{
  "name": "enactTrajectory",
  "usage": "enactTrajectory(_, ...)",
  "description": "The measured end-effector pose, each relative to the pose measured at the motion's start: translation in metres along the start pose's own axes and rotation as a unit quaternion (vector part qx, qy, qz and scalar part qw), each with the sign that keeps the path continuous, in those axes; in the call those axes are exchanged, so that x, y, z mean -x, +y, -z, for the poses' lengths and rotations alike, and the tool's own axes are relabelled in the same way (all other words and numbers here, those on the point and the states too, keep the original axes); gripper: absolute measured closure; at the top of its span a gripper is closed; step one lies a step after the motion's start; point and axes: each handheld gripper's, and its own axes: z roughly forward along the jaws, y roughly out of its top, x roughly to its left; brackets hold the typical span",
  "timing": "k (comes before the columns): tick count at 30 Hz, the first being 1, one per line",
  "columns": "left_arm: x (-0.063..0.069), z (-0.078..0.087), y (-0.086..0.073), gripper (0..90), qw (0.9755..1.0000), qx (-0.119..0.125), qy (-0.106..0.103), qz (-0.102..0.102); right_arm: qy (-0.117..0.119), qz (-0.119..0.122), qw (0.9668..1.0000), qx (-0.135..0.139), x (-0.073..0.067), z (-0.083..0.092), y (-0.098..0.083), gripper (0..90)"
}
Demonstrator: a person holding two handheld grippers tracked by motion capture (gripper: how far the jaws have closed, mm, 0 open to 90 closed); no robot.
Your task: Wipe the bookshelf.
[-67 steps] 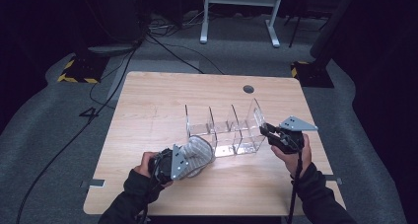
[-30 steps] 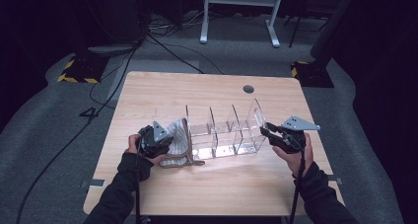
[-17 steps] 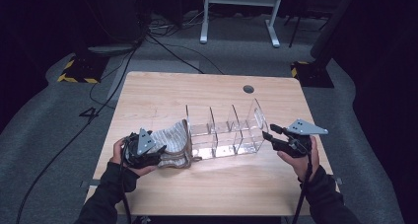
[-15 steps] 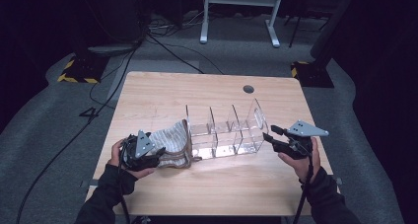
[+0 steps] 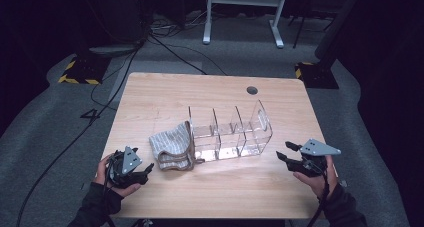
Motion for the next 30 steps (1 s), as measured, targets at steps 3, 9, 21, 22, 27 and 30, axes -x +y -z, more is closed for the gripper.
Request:
enactTrajectory(3,0.0,0.001,-0.006,26.4,0.9999,-0.011,0.001,-0.006,-0.001,0.002,1.0,-0.009,0.004,0.003,-0.011,46.3)
enactTrajectory(9,0.001,0.0,-0.019,26.2,0.9997,-0.02,-0.003,-0.009,-0.007,-0.007,0.9997,-0.024,0.015,0.009,-0.033,43.3)
enactTrajectory(21,-0.003,-0.011,-0.048,25.1,0.998,-0.054,-0.031,0.002,-0.019,-0.05,0.9974,-0.049,0.042,0.025,-0.078,34.5)
enactTrajectory(22,-0.004,-0.012,-0.05,24.8,0.9978,-0.055,-0.037,0.008,-0.013,-0.058,0.997,-0.049,0.044,0.027,-0.082,33.9)
enactTrajectory(27,-0.009,-0.012,-0.056,23.9,0.9973,-0.041,-0.048,0.038,-0.015,-0.075,0.9957,-0.052,0.047,0.033,-0.094,31.6)
enactTrajectory(30,-0.011,-0.016,-0.059,23.0,0.995,-0.035,-0.071,0.061,-0.018,-0.092,0.9944,-0.048,0.05,0.037,-0.101,31.0)
